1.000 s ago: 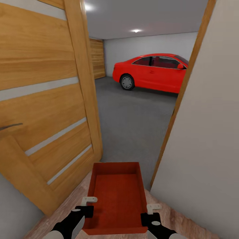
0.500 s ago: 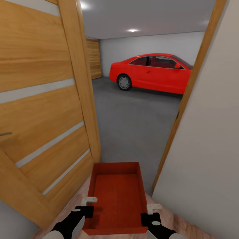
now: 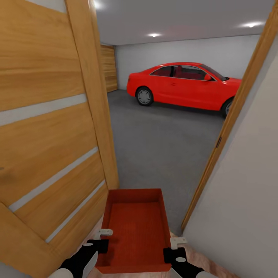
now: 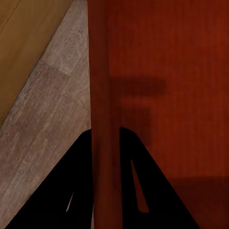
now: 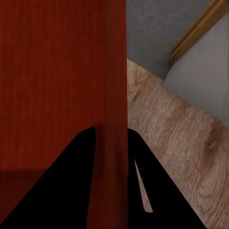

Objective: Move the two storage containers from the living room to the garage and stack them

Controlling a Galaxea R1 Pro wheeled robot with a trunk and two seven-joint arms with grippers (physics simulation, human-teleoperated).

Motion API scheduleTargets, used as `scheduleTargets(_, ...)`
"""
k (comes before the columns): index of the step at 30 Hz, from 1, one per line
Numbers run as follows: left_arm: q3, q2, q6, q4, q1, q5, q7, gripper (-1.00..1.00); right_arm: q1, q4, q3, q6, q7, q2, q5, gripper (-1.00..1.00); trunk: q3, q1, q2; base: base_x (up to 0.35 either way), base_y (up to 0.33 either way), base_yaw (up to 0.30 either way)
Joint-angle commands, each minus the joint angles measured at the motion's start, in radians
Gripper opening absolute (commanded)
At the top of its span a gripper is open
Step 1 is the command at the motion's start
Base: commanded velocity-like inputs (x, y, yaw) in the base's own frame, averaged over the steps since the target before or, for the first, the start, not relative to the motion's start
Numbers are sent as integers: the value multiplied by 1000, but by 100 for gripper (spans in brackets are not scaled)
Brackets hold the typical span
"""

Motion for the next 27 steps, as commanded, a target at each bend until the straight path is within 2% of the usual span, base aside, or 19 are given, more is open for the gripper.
scheduleTargets(1,-5,10,7,2,0,-5,17,-100,-1,1,1,-21,2,-37,-2,-100,-1,0,-1,8,2,-212)
scheduleTargets(16,-5,10,7,2,0,-5,18,-100,-1,1,1,-21,2,-37,-2,-100,-1,0,-1,1,0,-228)
scheduleTargets(20,-5,10,8,2,0,-5,17,-100,-1,1,2,-21,2,-37,-2,-100,-1,0,-1,90,113,-60)
scheduleTargets(27,-5,10,9,2,0,-5,17,-100,-1,1,2,-21,3,-37,-2,-100,-1,0,-1,193,253,-4)
